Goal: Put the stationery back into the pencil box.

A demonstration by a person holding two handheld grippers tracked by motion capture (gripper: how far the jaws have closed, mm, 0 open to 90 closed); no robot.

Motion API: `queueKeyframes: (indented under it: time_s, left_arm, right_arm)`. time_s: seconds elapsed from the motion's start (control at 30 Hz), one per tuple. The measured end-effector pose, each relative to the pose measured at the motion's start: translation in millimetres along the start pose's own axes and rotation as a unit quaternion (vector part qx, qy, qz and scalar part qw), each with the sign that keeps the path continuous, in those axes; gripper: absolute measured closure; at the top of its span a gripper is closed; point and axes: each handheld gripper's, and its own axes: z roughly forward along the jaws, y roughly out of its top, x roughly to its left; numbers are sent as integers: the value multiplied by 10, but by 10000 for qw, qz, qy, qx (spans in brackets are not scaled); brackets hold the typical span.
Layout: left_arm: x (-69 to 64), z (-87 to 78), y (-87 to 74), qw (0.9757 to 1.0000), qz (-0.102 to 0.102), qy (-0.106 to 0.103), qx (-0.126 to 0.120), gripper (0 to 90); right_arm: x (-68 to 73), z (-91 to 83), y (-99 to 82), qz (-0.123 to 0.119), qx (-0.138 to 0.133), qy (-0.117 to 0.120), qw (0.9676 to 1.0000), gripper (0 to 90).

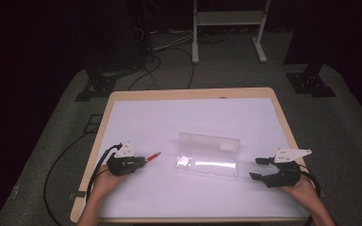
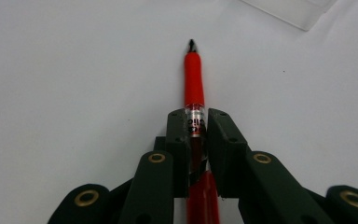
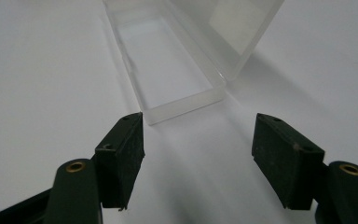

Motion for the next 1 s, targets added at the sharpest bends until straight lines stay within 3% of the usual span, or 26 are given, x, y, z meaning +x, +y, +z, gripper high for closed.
queueKeyframes:
  time_s: [0.3,0.57,0.63,1.0]
  left_arm:
    - [-9,-25,8,9999,67,-57,-71,792]
    - [-41,-87,43,9991,128,-355,-188,792]
    - [-47,-107,87,9988,302,-370,-68,792]
    - [-113,-194,377,9954,698,-615,-212,792]
  right_arm:
    - [-10,-12,-27,53,-39,-29,10000,336]
    - [-33,-41,-64,81,-44,-75,9999,336]
    - [-37,-52,-70,96,-50,-91,9999,334]
    - [-57,-83,-116,233,-64,-109,9996,309]
